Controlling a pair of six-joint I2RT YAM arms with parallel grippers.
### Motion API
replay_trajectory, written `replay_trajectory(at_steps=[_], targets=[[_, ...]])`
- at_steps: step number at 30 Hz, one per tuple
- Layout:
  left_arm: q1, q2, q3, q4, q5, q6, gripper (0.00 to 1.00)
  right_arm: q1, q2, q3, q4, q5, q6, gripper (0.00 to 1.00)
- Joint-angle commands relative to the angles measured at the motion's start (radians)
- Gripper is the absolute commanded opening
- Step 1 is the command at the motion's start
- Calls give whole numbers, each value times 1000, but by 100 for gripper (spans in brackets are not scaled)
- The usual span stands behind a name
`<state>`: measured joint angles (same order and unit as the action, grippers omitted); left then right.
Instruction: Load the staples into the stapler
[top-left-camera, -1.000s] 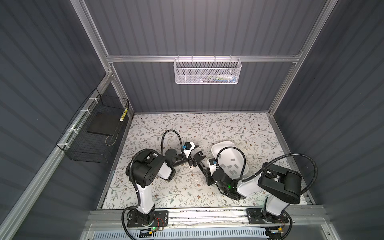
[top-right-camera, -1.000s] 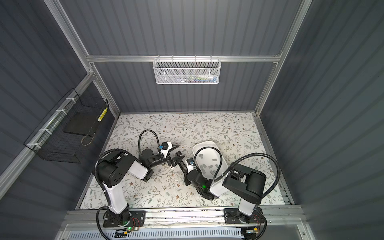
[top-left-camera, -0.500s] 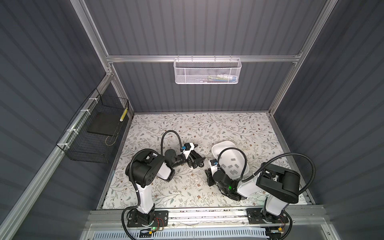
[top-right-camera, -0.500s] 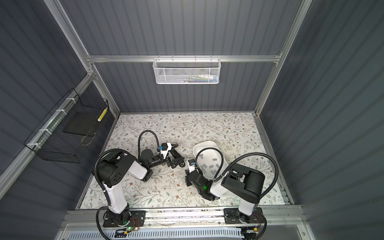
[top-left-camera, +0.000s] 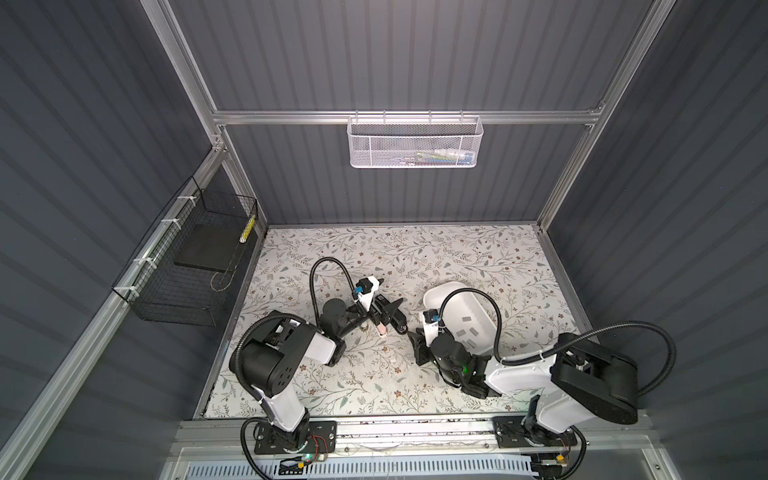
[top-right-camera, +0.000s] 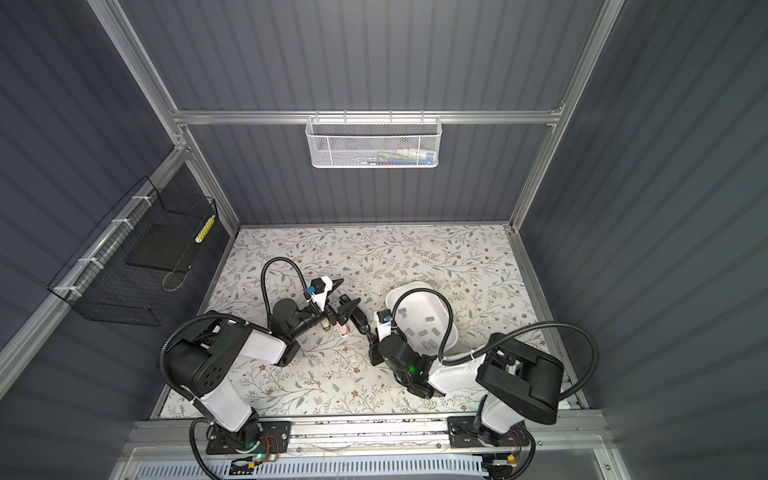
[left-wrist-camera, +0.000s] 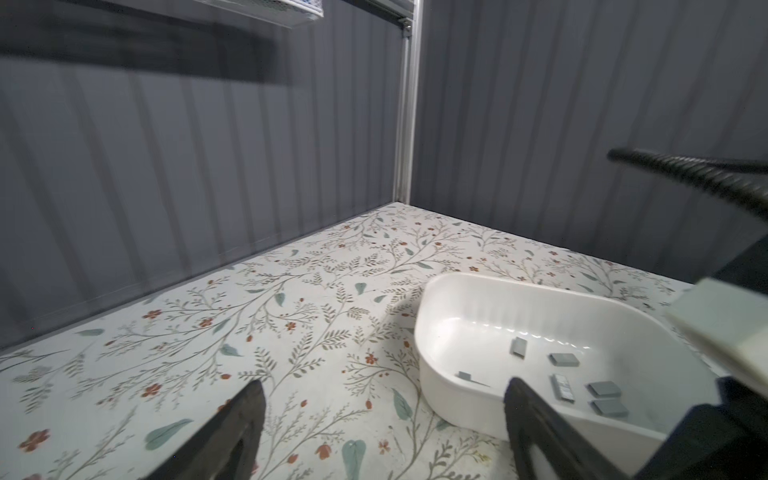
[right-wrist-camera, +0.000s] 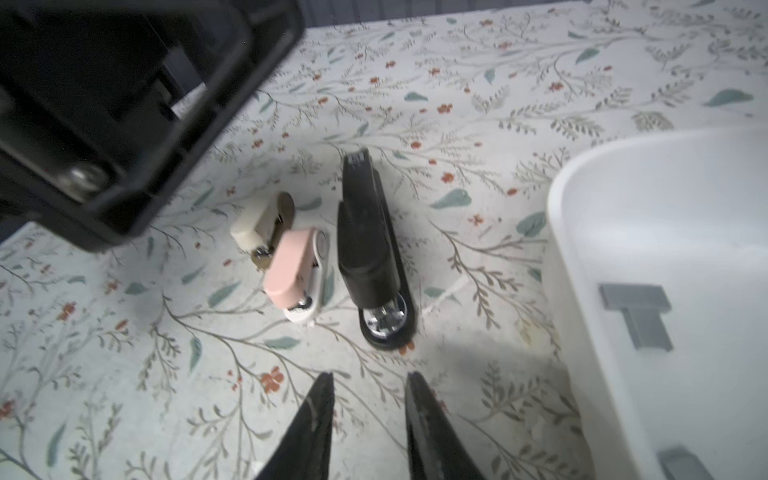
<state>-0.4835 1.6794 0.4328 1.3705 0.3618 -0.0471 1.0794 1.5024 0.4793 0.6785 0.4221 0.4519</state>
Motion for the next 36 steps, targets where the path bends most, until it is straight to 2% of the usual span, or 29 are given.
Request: replay_trajectory(at_steps=[1,3,5,10,16,20,23,28,36], targets=[[5,-53,57,-214,-140,-6,79,-9,-10,93,-161,38,-21,32],[5,-73,103,-343,-172,-17,69,-17,2,134,-184,34,-30,32],[6,-89,131,-420,-177,-18,64,-28,21,181,-220,26,-33,33],[5,-123,165,-540,-199,-38,62,-61,93,310,-355,5,-26,33],[5,-213,302,-982,-280,-141,57,-87,131,359,-400,-43,-32,37],[5,-224,364,-1196,-333,-175,57,-92,169,398,-442,-49,-35,37],[5,-233,348,-1241,-334,-171,57,-92,187,417,-453,-57,-39,38],[4,-230,382,-1311,-276,-98,56,-93,200,432,-453,-53,-44,39],[3,-216,377,-1299,-269,-68,54,-95,234,457,-474,-38,-44,37]])
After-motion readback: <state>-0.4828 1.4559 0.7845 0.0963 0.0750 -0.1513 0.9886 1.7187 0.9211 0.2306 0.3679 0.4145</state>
